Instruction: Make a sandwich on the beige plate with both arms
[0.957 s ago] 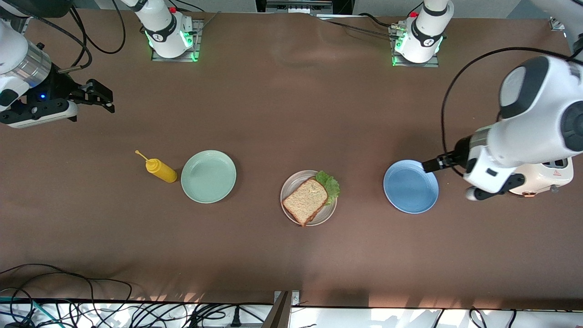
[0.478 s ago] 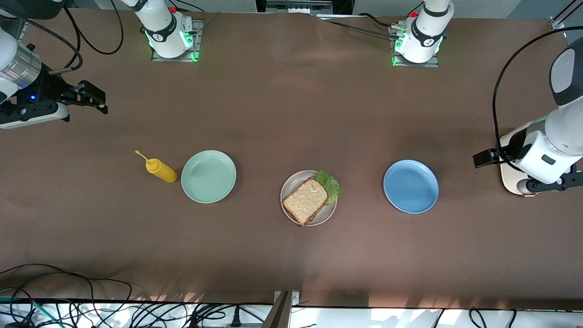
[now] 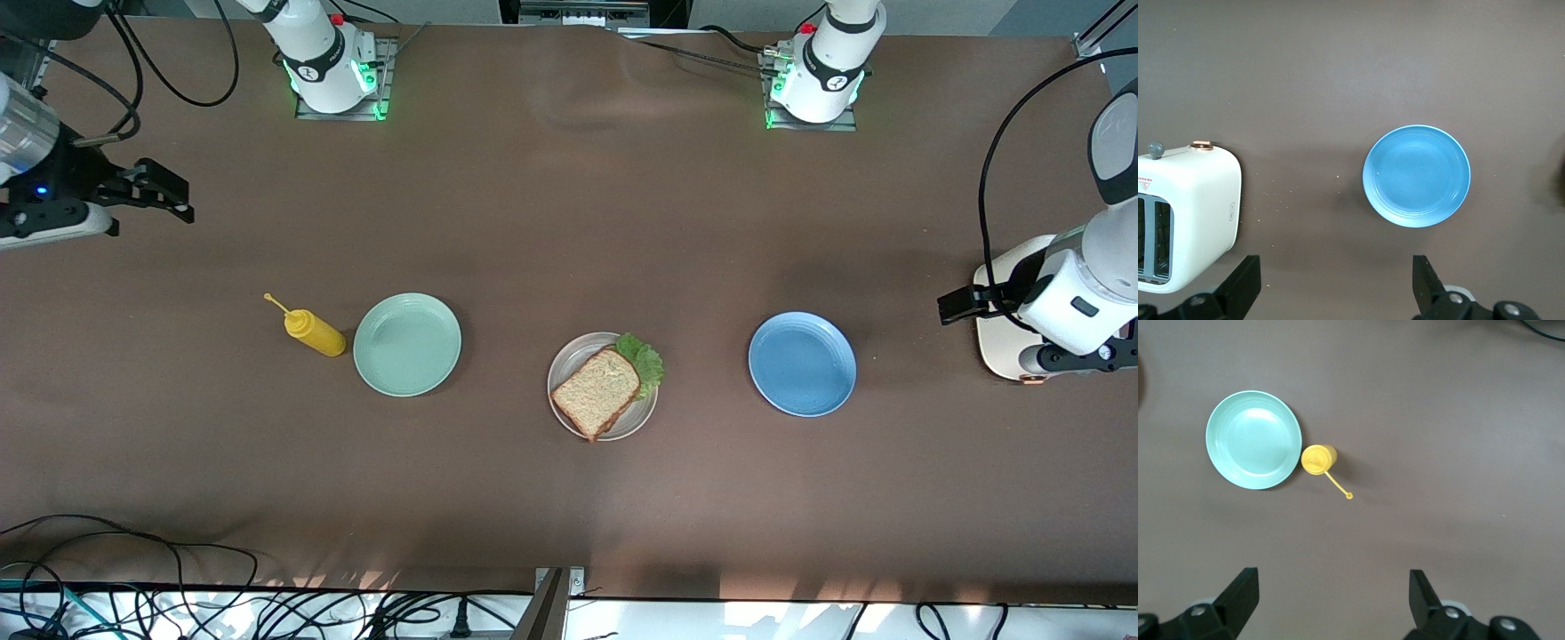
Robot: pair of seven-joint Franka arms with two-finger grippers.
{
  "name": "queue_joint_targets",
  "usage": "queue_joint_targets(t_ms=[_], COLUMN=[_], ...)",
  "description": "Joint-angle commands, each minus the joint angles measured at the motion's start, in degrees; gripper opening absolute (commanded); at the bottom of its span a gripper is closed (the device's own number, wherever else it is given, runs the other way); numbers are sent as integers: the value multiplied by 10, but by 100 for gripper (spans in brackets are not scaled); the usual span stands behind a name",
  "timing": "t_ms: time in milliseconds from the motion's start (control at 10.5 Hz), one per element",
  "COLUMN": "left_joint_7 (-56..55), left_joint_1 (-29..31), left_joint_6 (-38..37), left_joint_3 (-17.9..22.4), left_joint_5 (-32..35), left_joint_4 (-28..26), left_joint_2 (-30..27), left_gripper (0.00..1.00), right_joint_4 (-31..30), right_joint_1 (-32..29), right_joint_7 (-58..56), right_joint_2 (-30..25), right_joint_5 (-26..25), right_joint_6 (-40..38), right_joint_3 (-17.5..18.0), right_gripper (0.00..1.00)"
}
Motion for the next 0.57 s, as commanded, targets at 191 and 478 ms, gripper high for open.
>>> queue_joint_targets(t_ms=[191,478], left_joint_7=[18,19], left_joint_1=[26,42], left_joint_6=[-9,-9], left_joint_3=[-2,-4], left_joint_5=[-19,-25], left_joint_4=[2,2], left_joint_2=[-10,-10], left_gripper=[100,100], right_joint_4=[23,23], right_joint_1=[0,0], right_joint_7=[5,5], right_joint_2=[7,7], right_joint_5=[-4,-4], right_joint_6=[-16,-16], right_joint_3=[-3,-3], right_gripper=[100,100])
